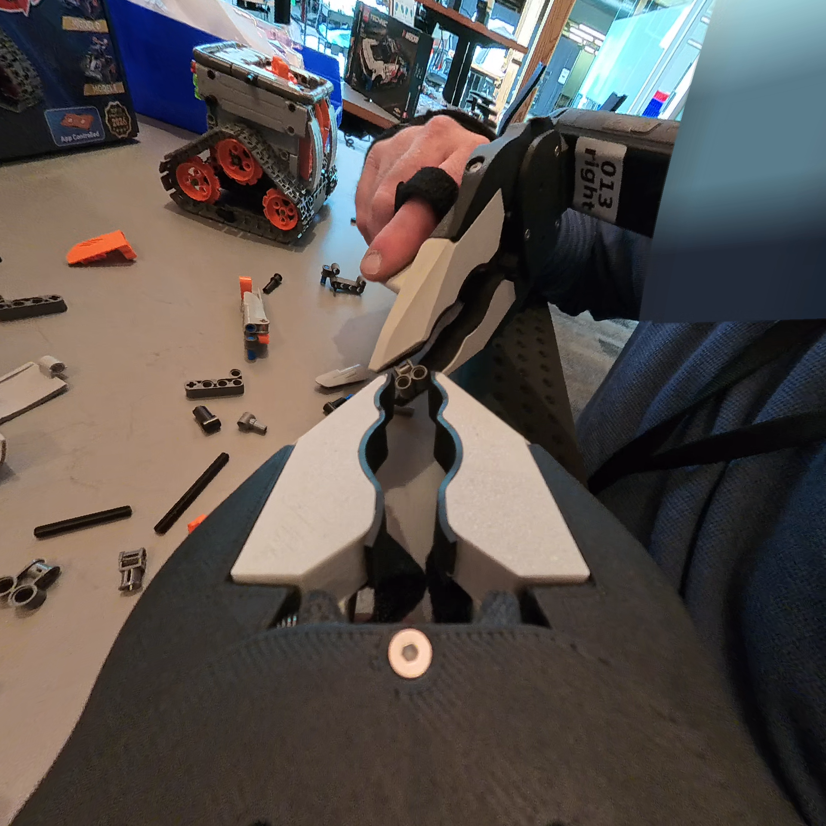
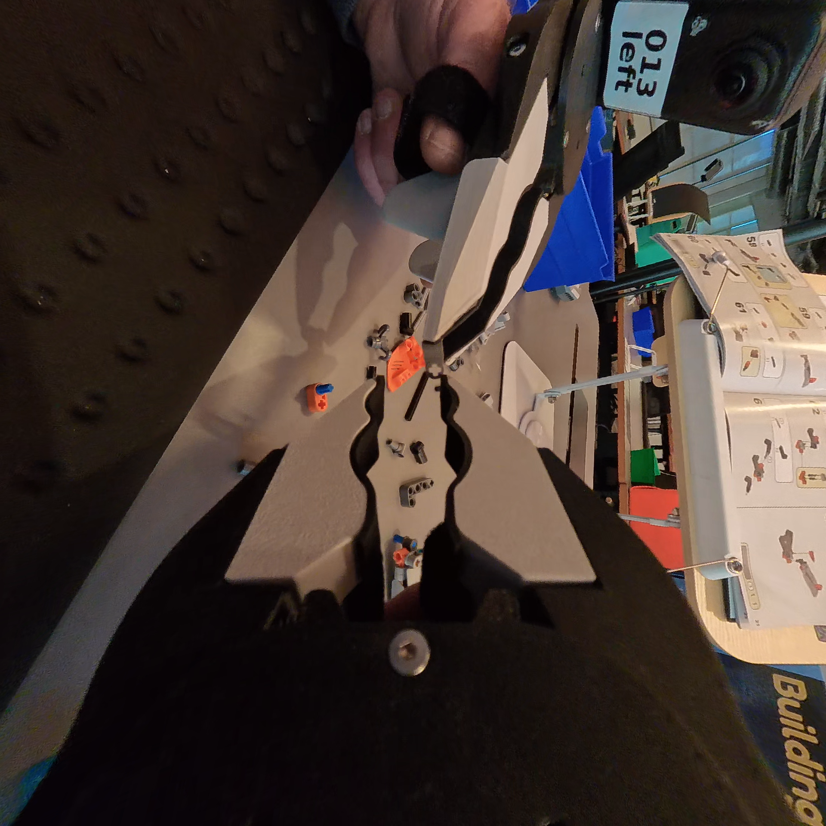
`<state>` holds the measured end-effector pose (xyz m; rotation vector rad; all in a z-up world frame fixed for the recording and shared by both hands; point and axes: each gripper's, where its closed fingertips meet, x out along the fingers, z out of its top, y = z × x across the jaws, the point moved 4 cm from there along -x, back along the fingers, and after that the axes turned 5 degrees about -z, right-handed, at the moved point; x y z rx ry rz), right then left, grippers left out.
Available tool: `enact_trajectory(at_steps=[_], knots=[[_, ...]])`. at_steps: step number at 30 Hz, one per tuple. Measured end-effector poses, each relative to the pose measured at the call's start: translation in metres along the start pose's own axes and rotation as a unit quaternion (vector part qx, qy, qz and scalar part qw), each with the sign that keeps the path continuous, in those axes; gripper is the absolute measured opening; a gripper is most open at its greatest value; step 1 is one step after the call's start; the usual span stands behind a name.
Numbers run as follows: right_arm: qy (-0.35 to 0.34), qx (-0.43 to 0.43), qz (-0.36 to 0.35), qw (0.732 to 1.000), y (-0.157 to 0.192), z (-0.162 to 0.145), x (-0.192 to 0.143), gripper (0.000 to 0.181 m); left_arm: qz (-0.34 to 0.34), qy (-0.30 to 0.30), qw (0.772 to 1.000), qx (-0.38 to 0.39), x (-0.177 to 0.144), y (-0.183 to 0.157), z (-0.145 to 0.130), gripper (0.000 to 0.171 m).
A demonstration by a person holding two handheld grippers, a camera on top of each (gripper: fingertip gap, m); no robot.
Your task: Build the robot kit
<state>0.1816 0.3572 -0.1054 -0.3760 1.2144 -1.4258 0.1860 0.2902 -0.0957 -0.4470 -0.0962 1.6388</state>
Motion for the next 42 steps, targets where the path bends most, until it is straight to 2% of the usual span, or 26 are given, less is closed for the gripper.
enact_trajectory(at_steps=[5, 9, 15, 19, 21, 25, 29, 34, 39, 42], knots=[[-0.019, 0.028, -0.017, 0.999, -0.008, 0.011, -0.003, 0.026, -0.004, -0.016, 1.000, -0.008, -0.002, 0.000, 0.004, 0.012], [-0.006, 0.016, -0.047, 0.999, -0.011, 0.007, 0.002, 0.007, -0.011, -0.016, 1.000, -0.012, -0.001, -0.002, 0.004, 0.013], [-0.015, 0.066, -0.038, 0.997, -0.017, 0.006, 0.000, 0.005, -0.003, -0.036, 0.999, -0.012, -0.002, -0.001, 0.009, 0.013], [-0.016, 0.125, -0.023, 0.992, -0.022, 0.000, 0.000, 0.004, 0.042, -0.031, 0.998, 0.035, -0.005, 0.002, 0.009, 0.017], [-0.018, 0.168, 0.007, 0.986, -0.021, -0.003, 0.000, 0.004, 0.078, -0.026, 0.993, 0.083, -0.006, 0.000, 0.011, 0.019], [-0.033, 0.235, 0.056, 0.970, -0.019, -0.007, 0.000, 0.004, 0.128, 0.020, 0.972, 0.194, 0.001, -0.006, 0.007, 0.020], [-0.038, 0.251, 0.092, 0.963, -0.013, -0.004, -0.001, 0.004, 0.151, 0.058, 0.955, 0.247, 0.010, -0.008, 0.001, 0.018], [-0.033, 0.247, 0.115, 0.962, -0.005, 0.001, -0.001, 0.005, 0.155, 0.080, 0.946, 0.275, 0.015, -0.014, -0.005, 0.010], [-0.034, 0.258, 0.141, 0.955, 0.001, 0.007, -0.003, 0.009, 0.141, 0.078, 0.953, 0.257, 0.012, -0.022, -0.010, 0.006], [-0.014, 0.248, 0.133, 0.960, -0.003, -0.002, -0.006, 0.012, 0.149, 0.074, 0.956, 0.241, 0.005, -0.020, -0.013, 0.006]])
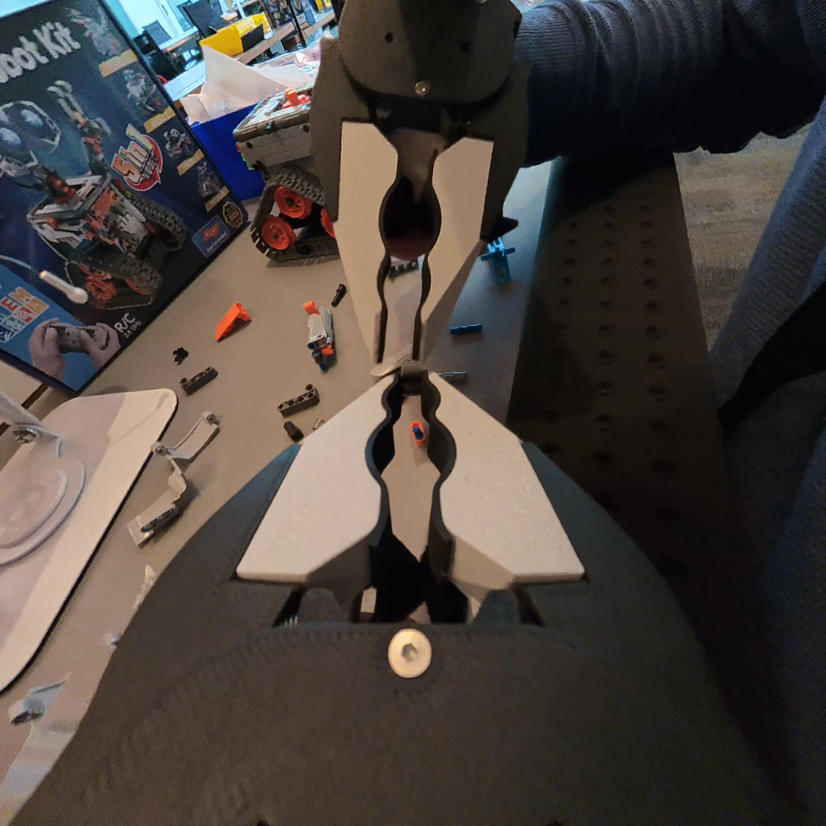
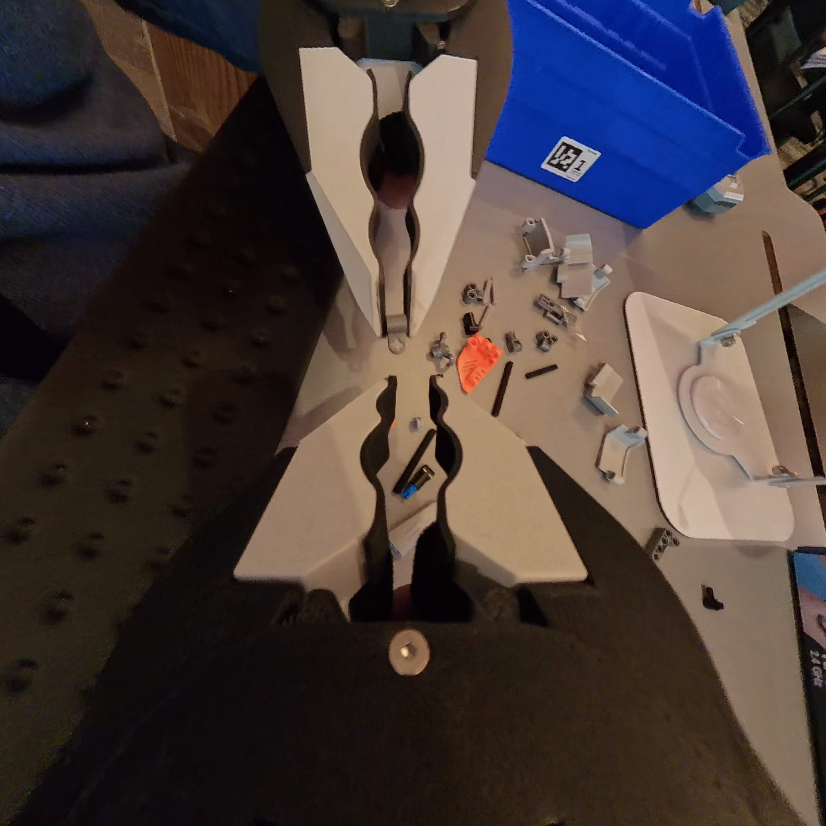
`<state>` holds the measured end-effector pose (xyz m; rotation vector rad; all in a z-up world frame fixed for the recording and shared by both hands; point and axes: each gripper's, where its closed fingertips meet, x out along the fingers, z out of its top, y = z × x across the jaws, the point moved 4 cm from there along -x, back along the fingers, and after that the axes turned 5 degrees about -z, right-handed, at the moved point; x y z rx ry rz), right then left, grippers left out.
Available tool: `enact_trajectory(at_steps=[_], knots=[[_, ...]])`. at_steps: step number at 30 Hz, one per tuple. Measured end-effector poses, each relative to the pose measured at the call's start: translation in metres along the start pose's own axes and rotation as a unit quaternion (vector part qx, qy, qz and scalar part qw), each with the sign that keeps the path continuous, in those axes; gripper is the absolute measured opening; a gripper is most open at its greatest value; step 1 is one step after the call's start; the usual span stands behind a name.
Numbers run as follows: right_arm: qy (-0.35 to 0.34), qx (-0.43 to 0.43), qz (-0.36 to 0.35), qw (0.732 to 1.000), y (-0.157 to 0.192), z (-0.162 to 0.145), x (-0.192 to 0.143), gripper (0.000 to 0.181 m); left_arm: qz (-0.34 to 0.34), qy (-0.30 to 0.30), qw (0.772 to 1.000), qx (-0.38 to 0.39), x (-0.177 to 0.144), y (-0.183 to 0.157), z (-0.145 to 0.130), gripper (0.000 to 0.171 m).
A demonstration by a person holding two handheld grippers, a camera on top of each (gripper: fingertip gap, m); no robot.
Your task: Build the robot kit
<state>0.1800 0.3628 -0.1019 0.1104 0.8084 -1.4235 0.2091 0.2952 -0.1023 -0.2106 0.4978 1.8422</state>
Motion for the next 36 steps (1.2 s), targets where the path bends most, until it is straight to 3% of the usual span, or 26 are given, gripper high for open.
enact_trajectory(at_steps=[4, 11, 20, 27, 32, 36], knots=[[0.019, 0.023, -0.045, 0.999, -0.027, -0.011, -0.020, 0.011, 0.020, -0.008, 0.999, -0.033, -0.012, 0.011, -0.002, 0.006], [0.101, 0.066, -0.056, 0.991, -0.044, -0.053, -0.045, 0.012, 0.061, 0.012, 0.997, -0.039, -0.026, 0.020, -0.013, 0.006], [0.161, 0.060, 0.055, 0.984, 0.008, -0.069, -0.052, 0.016, 0.078, 0.024, 0.995, -0.053, -0.046, 0.019, -0.020, 0.006], [0.103, 0.043, 0.008, 0.994, -0.006, -0.037, -0.020, 0.015, 0.109, 0.049, 0.991, -0.062, -0.069, 0.009, -0.030, 0.006], [0.122, 0.008, 0.000, 0.992, -0.022, -0.021, 0.007, 0.013, 0.141, 0.057, 0.986, -0.068, -0.079, 0.002, -0.042, 0.006], [0.134, 0.032, 0.009, 0.990, -0.039, -0.020, 0.009, 0.013, 0.150, 0.045, 0.986, -0.059, -0.083, -0.003, -0.041, 0.006]])
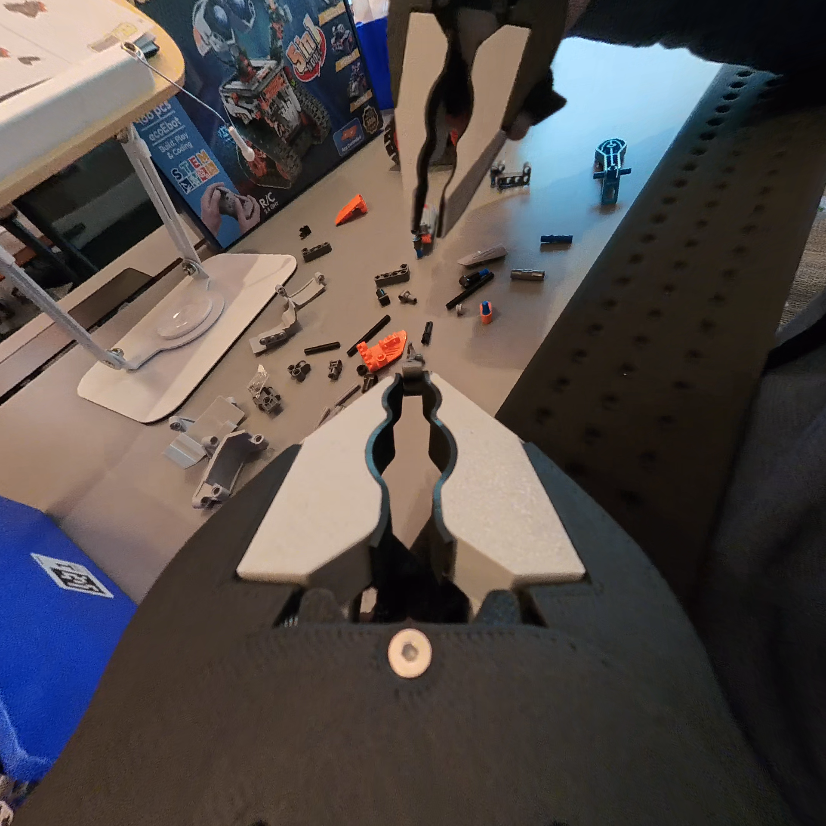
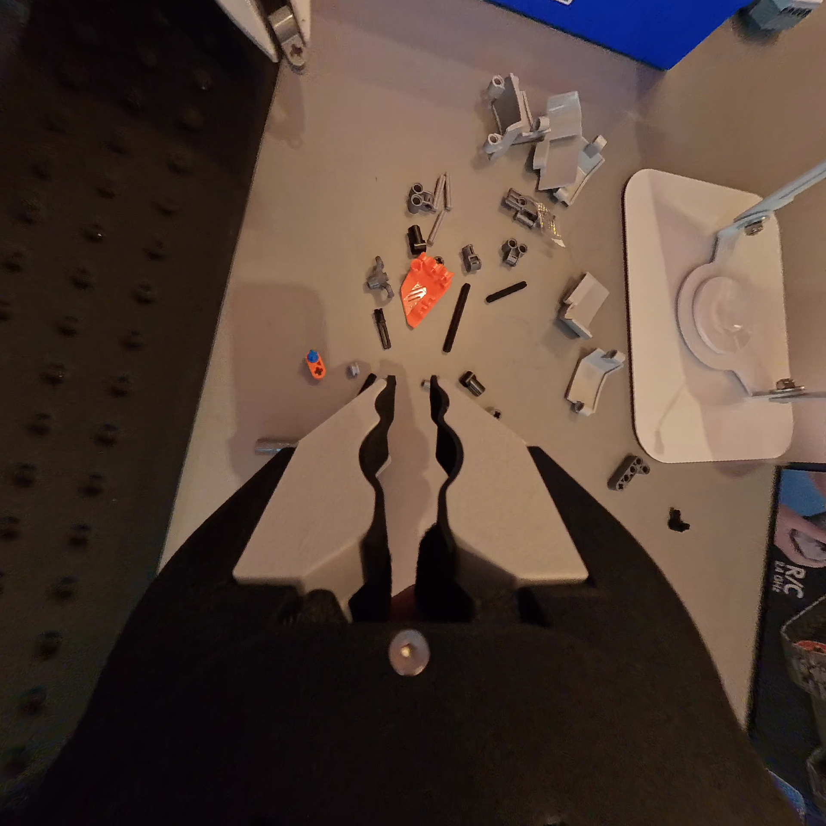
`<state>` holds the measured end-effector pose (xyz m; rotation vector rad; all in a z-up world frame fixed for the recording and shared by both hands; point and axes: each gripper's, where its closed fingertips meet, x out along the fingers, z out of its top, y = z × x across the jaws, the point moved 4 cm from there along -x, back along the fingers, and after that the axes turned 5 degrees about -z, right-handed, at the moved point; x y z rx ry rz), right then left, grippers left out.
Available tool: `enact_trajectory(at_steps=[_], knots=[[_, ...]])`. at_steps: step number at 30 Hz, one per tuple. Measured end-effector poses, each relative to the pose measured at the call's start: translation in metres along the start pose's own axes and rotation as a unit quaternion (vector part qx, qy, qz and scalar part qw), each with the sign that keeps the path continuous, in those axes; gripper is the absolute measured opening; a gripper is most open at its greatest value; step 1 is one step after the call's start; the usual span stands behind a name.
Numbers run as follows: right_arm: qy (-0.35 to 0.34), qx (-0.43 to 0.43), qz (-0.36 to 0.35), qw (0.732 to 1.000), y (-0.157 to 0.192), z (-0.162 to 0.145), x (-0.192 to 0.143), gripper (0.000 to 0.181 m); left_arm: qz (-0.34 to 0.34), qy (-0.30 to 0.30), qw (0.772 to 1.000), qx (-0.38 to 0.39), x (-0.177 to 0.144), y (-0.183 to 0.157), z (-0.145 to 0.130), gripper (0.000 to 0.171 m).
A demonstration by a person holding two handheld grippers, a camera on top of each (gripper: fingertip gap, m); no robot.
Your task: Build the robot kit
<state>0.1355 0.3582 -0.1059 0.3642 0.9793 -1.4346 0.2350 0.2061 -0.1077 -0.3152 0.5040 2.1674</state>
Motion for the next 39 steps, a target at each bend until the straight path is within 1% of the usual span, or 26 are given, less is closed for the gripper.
enact_trajectory(at_steps=[2, 4, 7, 10, 15, 17, 19, 25, 27, 35, 39], knots=[[0.005, 0.013, 0.010, 1.000, -0.003, -0.002, 0.001, 0.014, 0.000, -0.001, 1.000, 0.005, 0.000, -0.001, -0.001, 0.006], [0.016, 0.016, 0.005, 1.000, -0.006, -0.006, 0.000, 0.015, -0.008, -0.002, 1.000, 0.006, 0.000, -0.002, -0.001, 0.006], [0.021, 0.026, -0.006, 0.999, -0.012, -0.011, -0.007, 0.015, -0.017, 0.012, 1.000, 0.008, 0.004, -0.003, -0.003, 0.006], [0.016, 0.044, -0.022, 0.999, -0.018, -0.017, -0.017, 0.014, -0.027, 0.047, 0.998, 0.017, 0.013, -0.005, -0.006, 0.007], [0.023, 0.062, -0.036, 0.997, -0.021, -0.031, -0.029, 0.012, -0.067, 0.130, 0.988, 0.049, 0.042, -0.010, -0.015, 0.007], [0.034, 0.067, -0.039, 0.996, -0.020, -0.039, -0.032, 0.013, -0.072, 0.136, 0.986, 0.061, 0.050, -0.010, -0.011, 0.007], [0.033, 0.073, -0.040, 0.996, -0.018, -0.044, -0.033, 0.013, -0.102, 0.143, 0.983, 0.058, 0.058, -0.015, -0.008, 0.007], [0.038, 0.084, -0.039, 0.995, -0.015, -0.056, -0.034, 0.013, -0.133, 0.203, 0.968, 0.072, 0.079, -0.017, -0.019, 0.007], [0.042, 0.086, -0.044, 0.994, -0.015, -0.060, -0.036, 0.013, -0.141, 0.207, 0.966, 0.058, 0.080, -0.016, -0.019, 0.007], [0.041, 0.100, -0.069, 0.992, -0.026, -0.068, -0.047, 0.014, -0.141, 0.205, 0.968, 0.040, 0.079, -0.011, -0.021, 0.007], [0.040, 0.103, -0.080, 0.991, -0.028, -0.069, -0.052, 0.014, -0.132, 0.190, 0.972, 0.040, 0.077, -0.009, -0.017, 0.017]])
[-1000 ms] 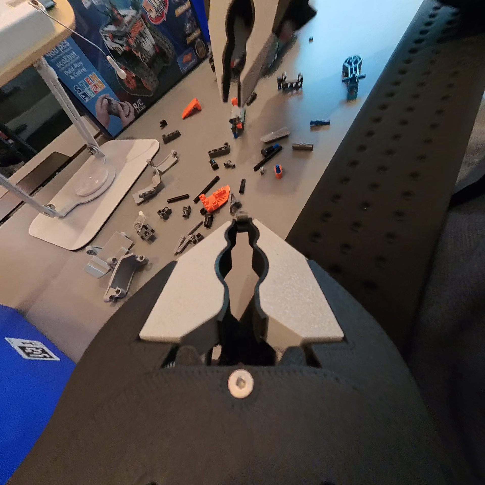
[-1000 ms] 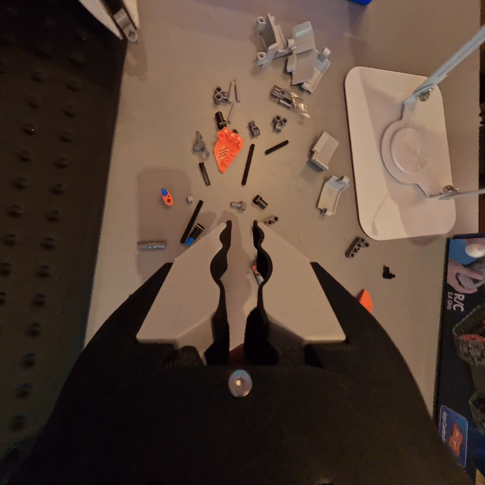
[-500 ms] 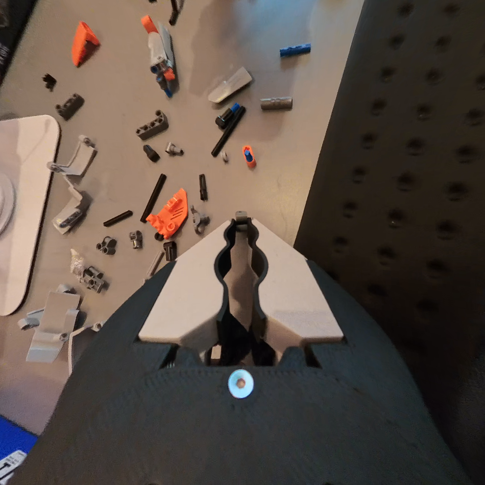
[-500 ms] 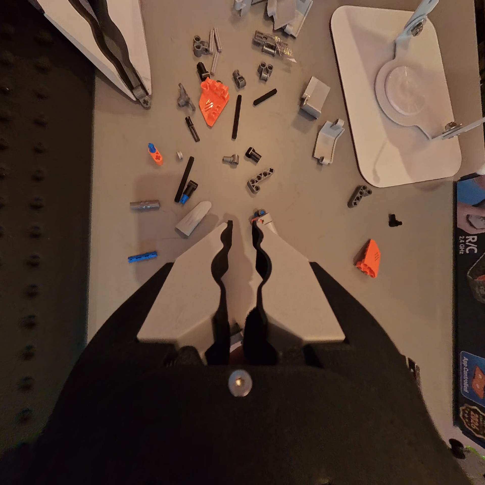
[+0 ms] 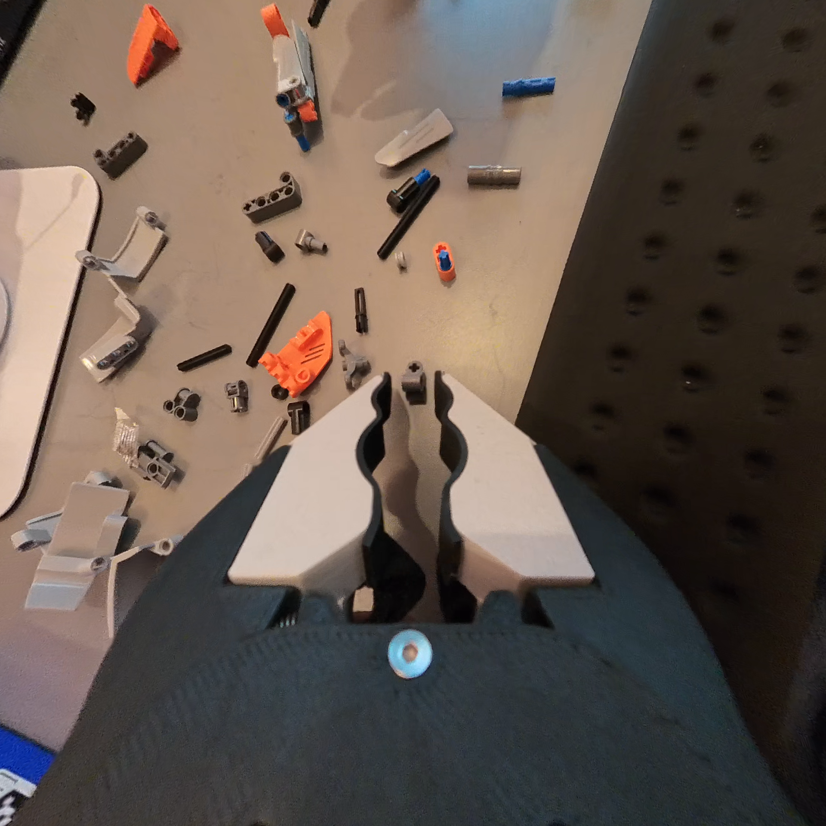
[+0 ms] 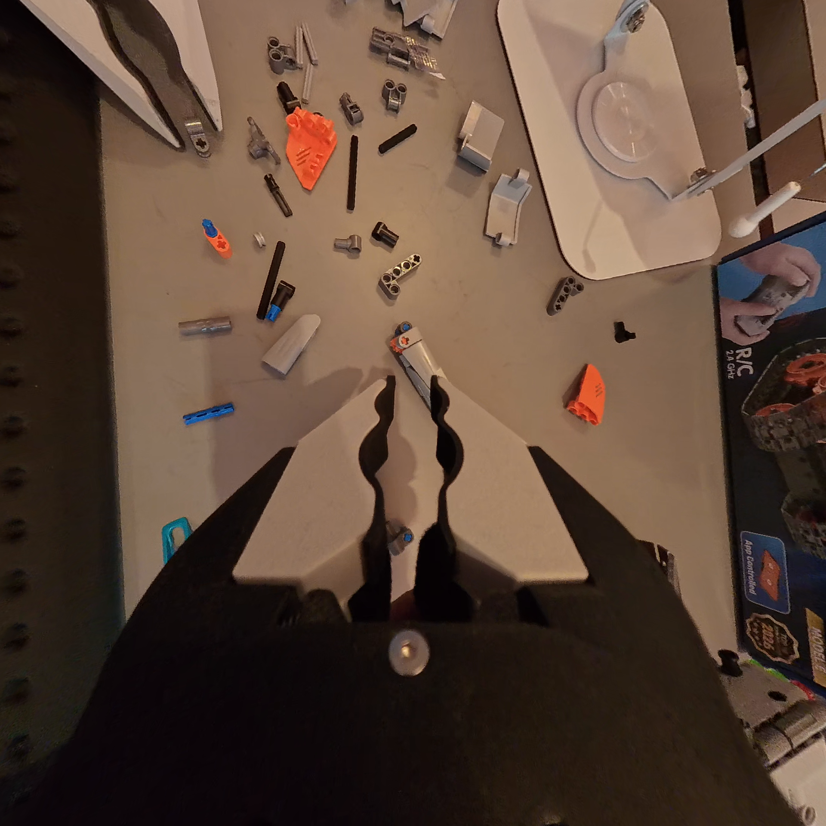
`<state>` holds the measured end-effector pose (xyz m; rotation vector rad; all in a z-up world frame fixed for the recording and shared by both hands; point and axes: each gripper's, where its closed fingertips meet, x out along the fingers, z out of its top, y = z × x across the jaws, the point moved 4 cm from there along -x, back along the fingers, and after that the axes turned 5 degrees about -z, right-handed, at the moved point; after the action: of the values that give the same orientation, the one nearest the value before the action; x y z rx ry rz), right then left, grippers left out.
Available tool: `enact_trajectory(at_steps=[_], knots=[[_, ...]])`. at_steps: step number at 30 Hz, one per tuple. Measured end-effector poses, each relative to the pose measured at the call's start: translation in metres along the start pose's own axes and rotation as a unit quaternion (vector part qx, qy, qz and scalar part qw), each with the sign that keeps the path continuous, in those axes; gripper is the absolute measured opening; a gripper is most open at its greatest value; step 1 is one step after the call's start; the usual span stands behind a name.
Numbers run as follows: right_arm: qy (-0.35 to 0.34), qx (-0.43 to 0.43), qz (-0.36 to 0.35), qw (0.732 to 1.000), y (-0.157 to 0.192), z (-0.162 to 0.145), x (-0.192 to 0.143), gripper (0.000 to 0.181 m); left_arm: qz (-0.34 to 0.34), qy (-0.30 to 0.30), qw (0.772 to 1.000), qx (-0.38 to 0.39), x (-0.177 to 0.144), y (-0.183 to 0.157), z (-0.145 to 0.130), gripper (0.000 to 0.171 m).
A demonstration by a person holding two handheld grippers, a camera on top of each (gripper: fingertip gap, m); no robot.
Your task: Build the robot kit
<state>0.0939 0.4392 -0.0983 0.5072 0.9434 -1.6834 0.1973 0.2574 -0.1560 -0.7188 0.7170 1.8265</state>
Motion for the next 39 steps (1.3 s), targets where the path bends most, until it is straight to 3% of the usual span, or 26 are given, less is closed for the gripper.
enact_trajectory(at_steps=[7, 13, 17, 27, 34, 39], knots=[[-0.023, 0.013, -0.026, 0.999, -0.008, 0.001, -0.014, 0.013, 0.035, -0.086, 0.996, 0.002, -0.033, -0.004, 0.019, 0.027], [-0.027, 0.007, -0.024, 0.999, -0.005, 0.002, -0.013, 0.013, 0.041, -0.152, 0.987, 0.038, -0.099, -0.027, 0.038, 0.024], [-0.035, 0.002, -0.018, 0.999, 0.000, 0.008, -0.011, 0.013, 0.082, -0.171, 0.982, 0.026, -0.140, -0.017, 0.031, 0.021], [-0.046, -0.012, 0.008, 0.999, 0.019, 0.018, 0.001, 0.012, 0.236, -0.096, 0.967, -0.016, -0.204, 0.030, -0.021, 0.019], [-0.040, -0.012, 0.028, 0.999, 0.026, 0.013, 0.013, 0.013, 0.345, -0.009, 0.936, -0.072, -0.258, 0.070, -0.069, 0.016], [-0.038, -0.005, 0.038, 0.999, 0.026, 0.012, 0.020, 0.012, 0.345, 0.057, 0.929, -0.120, -0.268, 0.092, -0.110, 0.013]])
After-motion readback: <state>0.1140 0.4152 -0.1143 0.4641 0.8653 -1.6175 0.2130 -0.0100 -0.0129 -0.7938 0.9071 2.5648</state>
